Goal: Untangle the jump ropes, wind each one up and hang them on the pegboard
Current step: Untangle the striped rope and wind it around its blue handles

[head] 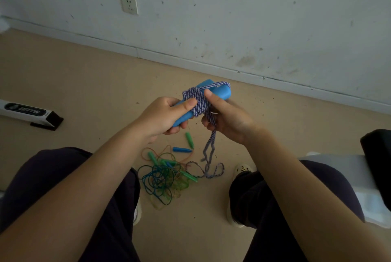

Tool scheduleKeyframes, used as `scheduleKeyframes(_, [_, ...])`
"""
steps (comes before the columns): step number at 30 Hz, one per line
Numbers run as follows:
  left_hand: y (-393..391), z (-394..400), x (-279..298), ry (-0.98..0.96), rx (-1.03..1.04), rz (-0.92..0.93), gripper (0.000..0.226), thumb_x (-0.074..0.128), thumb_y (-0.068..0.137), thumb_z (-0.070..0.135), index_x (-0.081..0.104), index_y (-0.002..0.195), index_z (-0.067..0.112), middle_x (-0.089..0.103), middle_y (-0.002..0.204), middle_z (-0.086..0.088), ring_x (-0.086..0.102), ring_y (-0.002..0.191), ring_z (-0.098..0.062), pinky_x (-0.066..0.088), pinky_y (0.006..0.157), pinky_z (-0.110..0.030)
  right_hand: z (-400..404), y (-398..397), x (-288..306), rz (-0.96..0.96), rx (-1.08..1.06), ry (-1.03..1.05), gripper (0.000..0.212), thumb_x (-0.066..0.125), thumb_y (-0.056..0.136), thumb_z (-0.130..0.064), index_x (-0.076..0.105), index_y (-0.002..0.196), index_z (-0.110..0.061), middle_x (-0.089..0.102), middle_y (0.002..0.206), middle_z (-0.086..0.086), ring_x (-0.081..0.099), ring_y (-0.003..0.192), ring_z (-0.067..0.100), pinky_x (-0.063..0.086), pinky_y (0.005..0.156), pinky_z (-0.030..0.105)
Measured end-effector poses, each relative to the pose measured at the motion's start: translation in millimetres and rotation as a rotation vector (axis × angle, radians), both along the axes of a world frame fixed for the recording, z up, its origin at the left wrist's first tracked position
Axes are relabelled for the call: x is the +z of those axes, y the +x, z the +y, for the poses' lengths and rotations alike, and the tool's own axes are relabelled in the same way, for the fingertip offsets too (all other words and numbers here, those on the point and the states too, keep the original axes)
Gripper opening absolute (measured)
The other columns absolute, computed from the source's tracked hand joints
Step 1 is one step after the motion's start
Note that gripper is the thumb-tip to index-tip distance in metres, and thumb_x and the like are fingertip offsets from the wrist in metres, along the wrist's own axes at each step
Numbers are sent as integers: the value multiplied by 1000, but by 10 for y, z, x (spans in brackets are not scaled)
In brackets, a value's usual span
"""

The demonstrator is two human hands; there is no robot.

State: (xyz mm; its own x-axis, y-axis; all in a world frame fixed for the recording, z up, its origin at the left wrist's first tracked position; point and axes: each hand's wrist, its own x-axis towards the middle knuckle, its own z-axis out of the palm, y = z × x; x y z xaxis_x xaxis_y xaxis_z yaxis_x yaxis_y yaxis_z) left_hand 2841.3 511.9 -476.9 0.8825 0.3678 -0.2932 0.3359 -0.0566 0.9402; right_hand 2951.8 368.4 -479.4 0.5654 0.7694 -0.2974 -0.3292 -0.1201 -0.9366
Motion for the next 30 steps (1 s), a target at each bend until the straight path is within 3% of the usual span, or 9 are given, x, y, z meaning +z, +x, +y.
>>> scheduleKeyframes(4, [-12, -15, 13, -8, -25, 18, 43, 60, 91, 51, 66, 85, 9, 60, 57, -2, 44, 38, -12, 31, 40, -20, 43, -87, -34, -39, -73, 9, 24, 57, 96, -41, 56, 95, -17, 50, 68, -3, 40, 51, 12, 26, 49, 26])
scheduleKeyframes(9, [-48, 2, 75, -141, -77, 4, 48, 62, 75, 56, 62, 84, 9, 57, 55, -4, 40, 35, -11, 29, 35, -18, 45, -103, -1, -55, -79, 79, 19, 53, 99, -35, 56, 92, -17, 50, 64, -5, 40, 50, 10, 29, 46, 22])
scheduleKeyframes(13, [-57, 4, 68, -186, -149, 29, 41, 69, 74, 47, 64, 90, 10, 59, 62, -2, 43, 42, -11, 32, 39, -20, 37, -71, -7, -59, -104, 78, 19, 57, 97, -36, 56, 93, -17, 49, 67, -2, 41, 51, 10, 31, 46, 22])
scheduleKeyframes(17, [-75, 46, 51, -200, -261, 78, 32, 70, 78, 36, 65, 93, 9, 58, 64, -1, 41, 41, -9, 31, 39, -18, 5, -28, 37, -53, -114, 57, 32, 61, 89, -48, 56, 95, -17, 49, 67, -1, 41, 51, 10, 30, 47, 22])
scheduleKeyframes(21, [-87, 27, 41, -182, -312, 47, 19, 65, 91, 25, 60, 94, 7, 56, 63, -2, 40, 39, -11, 33, 37, -20, -20, 2, 71, 17, -124, 43, 49, 47, 86, -67, 60, 88, -20, 48, 66, -1, 39, 53, 10, 27, 49, 24])
scheduleKeyframes(26, [-101, 16, 26, -162, -308, 9, 32, 69, 82, 34, 60, 95, 6, 59, 64, -3, 52, 43, -17, 45, 42, -26, -12, -21, 32, -6, -86, 59, 59, 48, 82, -70, 60, 99, -15, 46, 70, 1, 36, 54, 10, 26, 49, 23])
scheduleKeyframes(30, [-95, 28, 17, -101, -262, -5, 40, 70, 78, 40, 63, 93, 4, 61, 62, -4, 44, 36, -15, 37, 37, -22, 0, -61, 22, 7, -58, 69, 56, 45, 83, -69, 57, 94, -15, 43, 67, 1, 34, 52, 10, 23, 50, 25])
